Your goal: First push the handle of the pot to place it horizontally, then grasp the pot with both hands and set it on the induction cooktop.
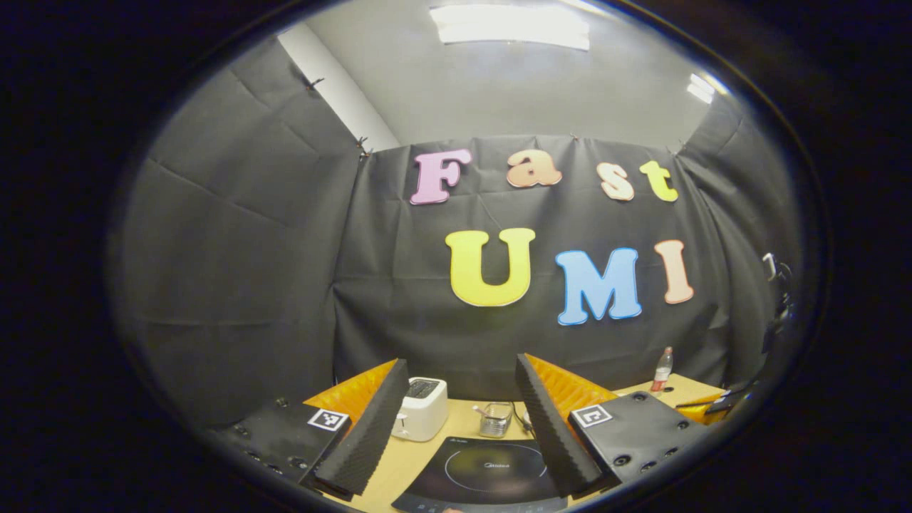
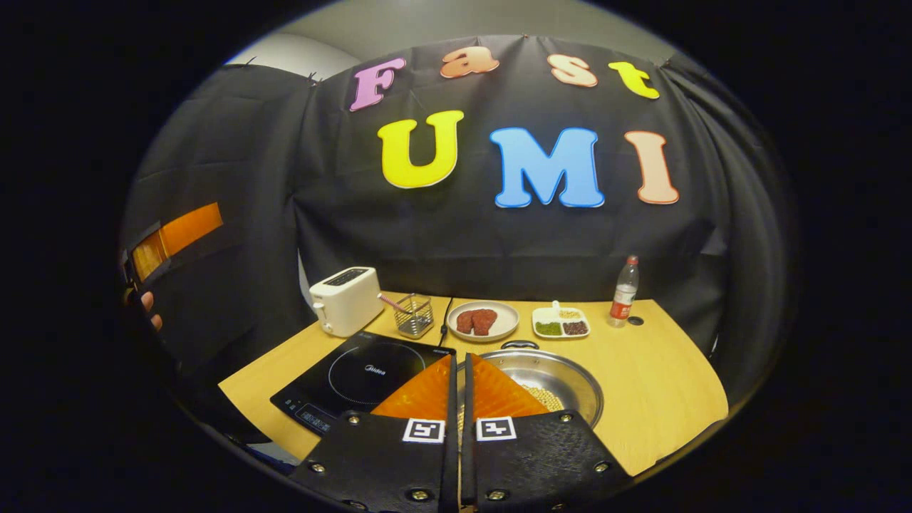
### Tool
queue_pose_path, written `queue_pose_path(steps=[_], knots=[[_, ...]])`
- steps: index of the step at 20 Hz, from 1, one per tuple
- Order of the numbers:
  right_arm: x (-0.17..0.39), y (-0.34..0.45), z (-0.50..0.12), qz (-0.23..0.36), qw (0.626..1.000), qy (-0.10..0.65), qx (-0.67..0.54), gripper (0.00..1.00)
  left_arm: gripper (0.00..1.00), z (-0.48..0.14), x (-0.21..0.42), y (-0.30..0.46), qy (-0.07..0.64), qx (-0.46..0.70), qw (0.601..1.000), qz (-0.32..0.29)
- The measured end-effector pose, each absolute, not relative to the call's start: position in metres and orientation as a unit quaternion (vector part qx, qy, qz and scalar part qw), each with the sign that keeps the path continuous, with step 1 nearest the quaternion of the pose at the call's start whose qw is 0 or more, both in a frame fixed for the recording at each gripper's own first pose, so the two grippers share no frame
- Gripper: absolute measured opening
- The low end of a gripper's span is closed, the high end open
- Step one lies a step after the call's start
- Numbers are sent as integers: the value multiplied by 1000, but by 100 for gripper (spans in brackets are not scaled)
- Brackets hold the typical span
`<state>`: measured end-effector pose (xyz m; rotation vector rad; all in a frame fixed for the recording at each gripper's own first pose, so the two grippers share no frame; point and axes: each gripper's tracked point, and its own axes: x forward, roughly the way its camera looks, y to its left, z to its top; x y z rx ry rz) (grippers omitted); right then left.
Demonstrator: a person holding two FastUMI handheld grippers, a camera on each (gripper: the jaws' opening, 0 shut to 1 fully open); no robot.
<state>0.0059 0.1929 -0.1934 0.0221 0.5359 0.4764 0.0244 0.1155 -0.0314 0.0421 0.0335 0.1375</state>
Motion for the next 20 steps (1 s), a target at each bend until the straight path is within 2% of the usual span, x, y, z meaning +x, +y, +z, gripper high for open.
queue_pose_path(steps=[5, 10, 11, 12, 16, 20], knots=[[-16, 209, -241, 293, 898, 329, -2, 2, 100, -28, 21, 107, 21, 32, 996, 85], [-35, 213, -283, 326, 864, 385, -12, 2, 98, -24, 12, 102, 22, 44, 994, 101], [-39, 213, -292, 330, 856, 398, -13, 2, 94, -26, 10, 103, 24, 46, 993, 105], [-42, 213, -299, 334, 848, 411, -14, 2, 100, -27, 8, 103, 26, 47, 993, 110], [-55, 212, -330, 343, 821, 455, -27, 2, 100, -27, 4, 107, 32, 51, 990, 125], [-61, 203, -354, 329, 800, 501, -22, 2, 100, -28, 1, 106, 34, 53, 989, 131]])
